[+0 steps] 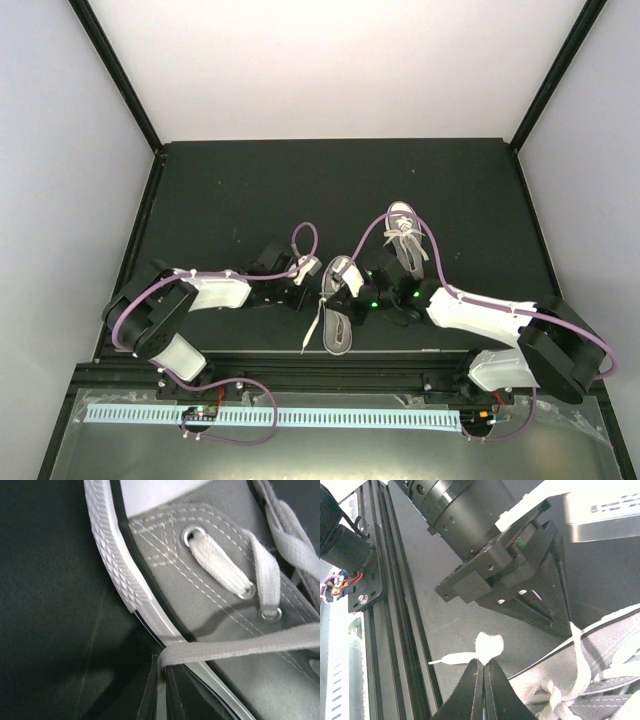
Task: Tie the shoes
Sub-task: Wrap the shoelace around the shoelace.
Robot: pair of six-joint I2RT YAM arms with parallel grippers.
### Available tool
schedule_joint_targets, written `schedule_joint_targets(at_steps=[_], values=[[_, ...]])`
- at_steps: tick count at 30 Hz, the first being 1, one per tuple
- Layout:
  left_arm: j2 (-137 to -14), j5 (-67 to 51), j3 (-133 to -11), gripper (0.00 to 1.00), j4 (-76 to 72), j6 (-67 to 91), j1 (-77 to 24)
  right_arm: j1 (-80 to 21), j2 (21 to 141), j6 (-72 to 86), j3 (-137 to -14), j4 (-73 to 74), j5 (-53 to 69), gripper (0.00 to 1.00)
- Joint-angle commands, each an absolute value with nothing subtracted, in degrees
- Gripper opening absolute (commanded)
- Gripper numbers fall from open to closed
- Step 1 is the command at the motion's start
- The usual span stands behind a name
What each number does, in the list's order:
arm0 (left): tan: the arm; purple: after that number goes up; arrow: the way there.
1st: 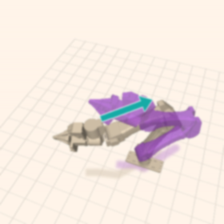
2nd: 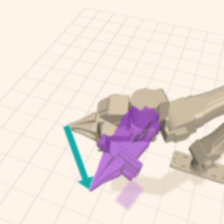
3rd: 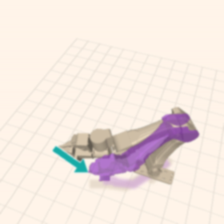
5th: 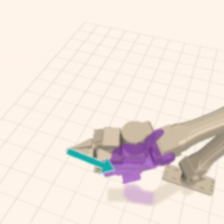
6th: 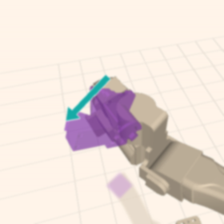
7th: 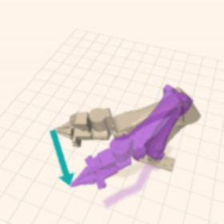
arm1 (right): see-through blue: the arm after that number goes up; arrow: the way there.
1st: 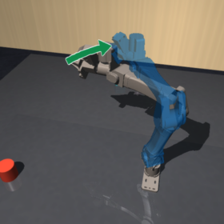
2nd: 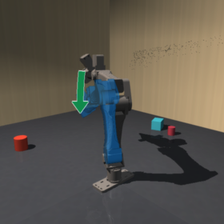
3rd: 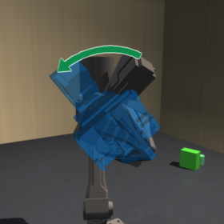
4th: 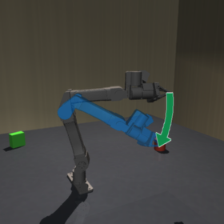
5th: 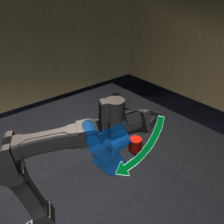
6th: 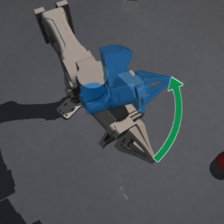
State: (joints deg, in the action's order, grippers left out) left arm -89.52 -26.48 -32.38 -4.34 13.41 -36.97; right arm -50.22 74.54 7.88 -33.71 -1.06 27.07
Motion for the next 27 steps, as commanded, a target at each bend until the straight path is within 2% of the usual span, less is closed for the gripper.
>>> schedule_joint_targets(at_steps=[1,3,12,19,23,27], values=[[-86.4,-28.7,-30.8,0.05,-5.8,13.7,-37.3,-50.2,73.4,8.8,-33.3,-3.2,26.2,0.02],[-84.2,-28.1,-30.6,0.02,-5.2,14.3,-37.3,-50.1,73.4,9.0,-33.3,-3.1,25.9,0.02],[-73.7,-25.6,-30.5,0.02,1.4,16.6,-37.2,-50.2,75.0,10.2,-35.2,-0.6,23.0,0.02],[-64.9,-25.7,-30.5,0.02,15.4,25.1,-37.3,-50.2,76.4,13.6,-38.4,2.1,18.1,0.02],[-59.4,-28.4,-30.3,0.02,23.6,29.6,-37.3,-50.2,78.0,14.7,-39.7,2.7,17.4,0.02],[-57.1,-36.1,-29.3,0.02,26.3,32.7,-37.8,-50.1,78.9,15.1,-40.2,1.9,17.9,0.02]])
